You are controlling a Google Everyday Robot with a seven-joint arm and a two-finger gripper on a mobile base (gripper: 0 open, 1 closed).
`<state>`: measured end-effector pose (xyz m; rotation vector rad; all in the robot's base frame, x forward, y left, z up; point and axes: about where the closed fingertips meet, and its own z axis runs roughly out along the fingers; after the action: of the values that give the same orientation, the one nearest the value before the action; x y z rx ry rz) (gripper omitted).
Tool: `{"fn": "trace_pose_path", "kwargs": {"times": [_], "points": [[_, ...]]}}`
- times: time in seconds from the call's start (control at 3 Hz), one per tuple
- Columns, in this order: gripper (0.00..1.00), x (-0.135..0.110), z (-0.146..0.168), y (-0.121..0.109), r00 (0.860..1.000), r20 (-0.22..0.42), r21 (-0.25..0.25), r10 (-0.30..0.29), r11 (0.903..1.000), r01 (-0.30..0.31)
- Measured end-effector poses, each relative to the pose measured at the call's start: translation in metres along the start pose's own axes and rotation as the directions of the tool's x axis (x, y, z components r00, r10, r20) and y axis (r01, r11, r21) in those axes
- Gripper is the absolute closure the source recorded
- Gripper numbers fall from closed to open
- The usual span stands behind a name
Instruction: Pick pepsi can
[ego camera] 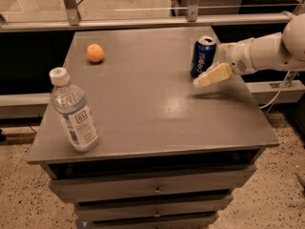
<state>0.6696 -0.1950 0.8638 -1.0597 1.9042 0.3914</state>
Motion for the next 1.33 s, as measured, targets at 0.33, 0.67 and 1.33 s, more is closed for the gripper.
{"fn": "trace_pose_path", "kwargs": {"times": [0.33,0.67,1.33], "points": [[0.26,-0.014,0.018,0.004,0.996,0.08,-0.018,0.045,0.9989,-0.043],[0.56,-0.035,0.014,0.007,0.984,0.165,-0.026,0.061,0.998,-0.057],[1.0,-0.051,0.005,0.012,0.973,0.221,-0.039,0.069,0.9973,-0.062]]}}
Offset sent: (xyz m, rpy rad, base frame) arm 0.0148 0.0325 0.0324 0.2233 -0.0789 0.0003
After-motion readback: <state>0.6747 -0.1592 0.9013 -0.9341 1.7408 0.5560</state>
